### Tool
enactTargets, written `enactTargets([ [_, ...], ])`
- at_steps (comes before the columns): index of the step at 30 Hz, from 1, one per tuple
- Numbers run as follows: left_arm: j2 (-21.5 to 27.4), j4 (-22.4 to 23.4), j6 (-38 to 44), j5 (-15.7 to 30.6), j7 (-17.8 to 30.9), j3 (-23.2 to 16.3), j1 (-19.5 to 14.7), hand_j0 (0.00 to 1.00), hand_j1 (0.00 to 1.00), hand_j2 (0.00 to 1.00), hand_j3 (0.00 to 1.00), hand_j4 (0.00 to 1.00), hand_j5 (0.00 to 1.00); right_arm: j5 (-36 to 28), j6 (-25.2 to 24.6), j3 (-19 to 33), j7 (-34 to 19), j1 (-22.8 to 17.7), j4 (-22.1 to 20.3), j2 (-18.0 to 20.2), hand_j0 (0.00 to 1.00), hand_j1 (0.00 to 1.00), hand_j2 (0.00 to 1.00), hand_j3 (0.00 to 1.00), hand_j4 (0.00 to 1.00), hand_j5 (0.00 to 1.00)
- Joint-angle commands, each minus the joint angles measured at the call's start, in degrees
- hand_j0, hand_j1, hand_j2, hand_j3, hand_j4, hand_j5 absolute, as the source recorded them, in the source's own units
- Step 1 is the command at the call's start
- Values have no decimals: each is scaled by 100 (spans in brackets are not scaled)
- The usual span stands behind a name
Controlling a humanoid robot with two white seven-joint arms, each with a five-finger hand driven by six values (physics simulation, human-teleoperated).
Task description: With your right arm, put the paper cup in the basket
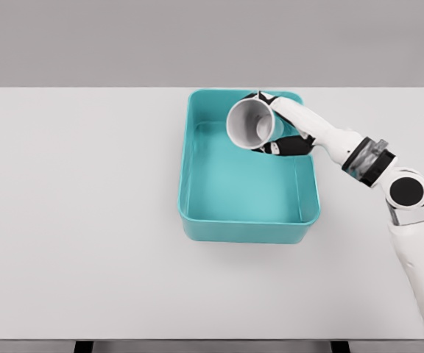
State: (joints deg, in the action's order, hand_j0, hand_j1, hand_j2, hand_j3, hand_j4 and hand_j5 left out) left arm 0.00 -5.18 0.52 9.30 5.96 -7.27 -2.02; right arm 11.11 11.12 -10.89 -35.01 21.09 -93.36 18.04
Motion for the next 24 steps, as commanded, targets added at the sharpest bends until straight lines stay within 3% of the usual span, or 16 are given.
enactTargets([
  [1, 0, -1, 0, 2, 1, -3, 0, 100, 100, 100, 100, 100, 100, 286, -23, -168, 1, 9, 2, 15, 55, 55, 55, 55, 55, 55],
  [12, 0, -1, 0, 2, 1, -2, 0, 100, 100, 100, 100, 100, 100, 945, -295, -494, 1, 106, 2, 218, 57, 57, 57, 57, 57, 57],
  [13, 0, -1, 0, 2, 1, -3, 0, 100, 100, 100, 100, 100, 100, 963, -295, -494, 1, 106, 2, 218, 63, 63, 63, 63, 63, 63],
  [14, 0, -1, 0, 2, 1, 6, 0, 100, 100, 100, 100, 100, 100, 963, -295, -494, 1, 106, 2, 218, 85, 85, 85, 85, 85, 85],
  [16, 0, -1, 0, 2, 1, -3, 0, 100, 100, 100, 100, 100, 100, 972, -348, -494, 1, 106, -7, 218, 97, 97, 97, 97, 97, 97],
  [24, 0, -1, 0, 2, 1, -3, 0, 100, 100, 100, 100, 100, 100, 954, -471, -502, 1, 106, -270, 341, 99, 99, 99, 99, 99, 99],
])
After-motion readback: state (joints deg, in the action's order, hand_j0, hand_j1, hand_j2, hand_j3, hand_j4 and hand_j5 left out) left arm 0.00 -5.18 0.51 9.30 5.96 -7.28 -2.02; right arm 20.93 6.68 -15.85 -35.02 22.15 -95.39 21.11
